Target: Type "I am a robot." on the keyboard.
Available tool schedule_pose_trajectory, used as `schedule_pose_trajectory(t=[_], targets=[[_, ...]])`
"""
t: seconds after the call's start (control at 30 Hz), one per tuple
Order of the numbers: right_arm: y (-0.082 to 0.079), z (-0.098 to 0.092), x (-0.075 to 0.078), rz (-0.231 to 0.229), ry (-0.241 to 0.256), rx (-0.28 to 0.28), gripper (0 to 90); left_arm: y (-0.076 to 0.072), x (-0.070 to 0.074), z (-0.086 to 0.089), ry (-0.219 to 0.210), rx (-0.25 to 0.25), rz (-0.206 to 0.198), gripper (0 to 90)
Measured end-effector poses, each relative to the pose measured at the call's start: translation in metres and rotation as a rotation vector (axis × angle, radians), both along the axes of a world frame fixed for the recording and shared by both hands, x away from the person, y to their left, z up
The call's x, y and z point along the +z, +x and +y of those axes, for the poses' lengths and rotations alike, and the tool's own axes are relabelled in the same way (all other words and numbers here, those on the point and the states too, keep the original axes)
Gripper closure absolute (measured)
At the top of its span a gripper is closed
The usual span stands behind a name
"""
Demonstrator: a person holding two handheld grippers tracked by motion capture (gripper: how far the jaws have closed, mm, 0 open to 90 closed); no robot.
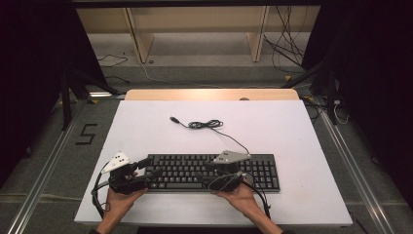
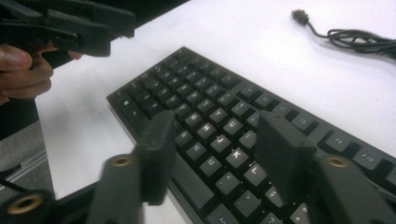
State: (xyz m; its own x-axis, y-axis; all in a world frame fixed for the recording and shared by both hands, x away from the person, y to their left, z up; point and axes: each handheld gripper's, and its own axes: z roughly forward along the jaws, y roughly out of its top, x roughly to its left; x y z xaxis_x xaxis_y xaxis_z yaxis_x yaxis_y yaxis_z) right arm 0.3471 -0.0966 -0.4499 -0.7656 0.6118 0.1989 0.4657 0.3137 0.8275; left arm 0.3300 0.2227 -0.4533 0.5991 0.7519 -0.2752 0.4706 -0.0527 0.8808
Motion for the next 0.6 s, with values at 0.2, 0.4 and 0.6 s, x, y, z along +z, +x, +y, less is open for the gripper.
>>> schedule_pose_trajectory(t=[0.2,0.4,0.6], targets=[[0.003,0.008,-0.005,0.015,-0.045,0.001,74.2,0.0,-0.001,-0.001,0.001,0.001,0.008,30.9],[0.005,0.013,-0.01,0.028,-0.071,0.011,88.9,0.0,-0.001,-0.001,0.004,-0.001,0.009,29.6],[0.007,0.02,-0.014,0.039,-0.094,0.022,90.0,-0.001,0.0,-0.002,0.004,-0.005,0.003,28.7]])
